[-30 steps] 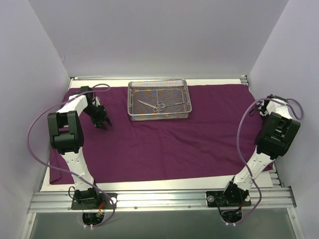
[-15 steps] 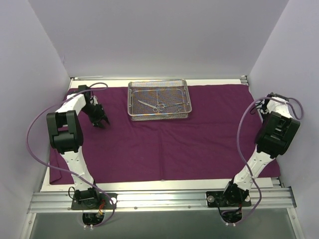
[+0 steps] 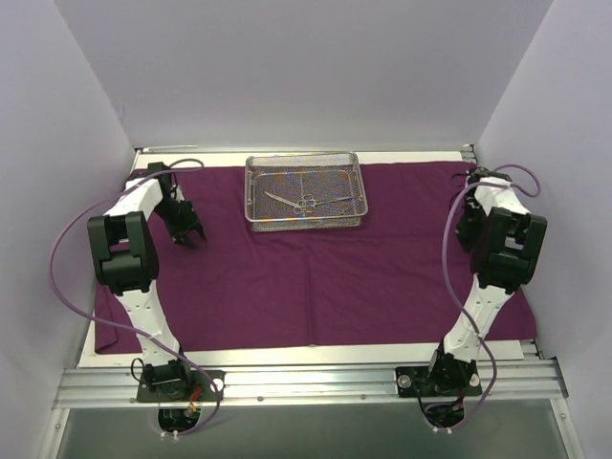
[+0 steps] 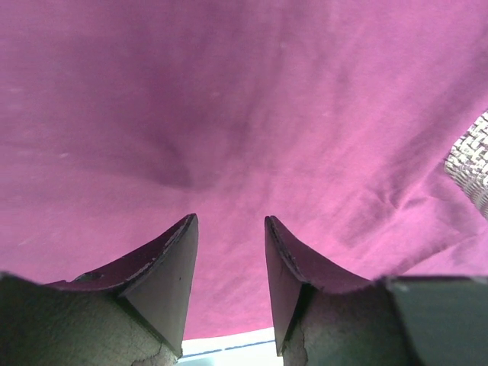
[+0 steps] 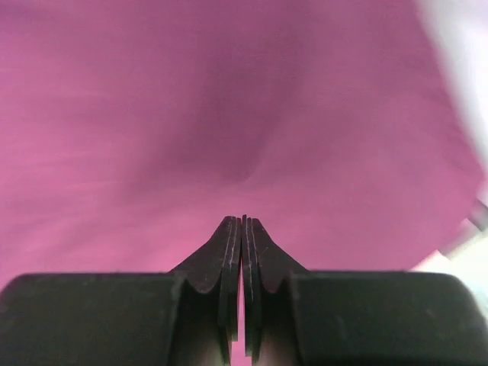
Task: Open and lay out the surgical kit
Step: Smooth out the surgical kit at the center of the board.
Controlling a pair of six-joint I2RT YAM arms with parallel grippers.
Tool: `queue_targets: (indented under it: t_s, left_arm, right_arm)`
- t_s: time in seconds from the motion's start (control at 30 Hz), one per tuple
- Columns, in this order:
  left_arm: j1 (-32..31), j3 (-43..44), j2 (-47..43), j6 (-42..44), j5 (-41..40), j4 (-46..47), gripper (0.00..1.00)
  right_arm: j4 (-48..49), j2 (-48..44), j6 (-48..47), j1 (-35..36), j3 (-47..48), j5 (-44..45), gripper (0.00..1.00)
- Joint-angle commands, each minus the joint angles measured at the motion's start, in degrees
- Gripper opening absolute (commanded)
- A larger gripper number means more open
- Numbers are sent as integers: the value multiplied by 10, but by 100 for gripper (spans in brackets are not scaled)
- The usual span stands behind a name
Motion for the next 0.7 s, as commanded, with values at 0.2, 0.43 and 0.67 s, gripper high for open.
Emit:
queue_targets:
  t_s: [0.2, 0.43, 0.67]
  left_arm:
    - [26, 50, -47, 16, -64, -38, 50]
    - [52, 56, -56, -1, -161, -102, 50]
    - [132, -4, -82, 16, -207, -122, 33]
  right_arm:
    - [317, 10, 36, 82, 37, -277, 17]
    - [416, 114, 99, 105, 119, -372, 19]
    - [446, 184, 107, 103, 179, -430, 18]
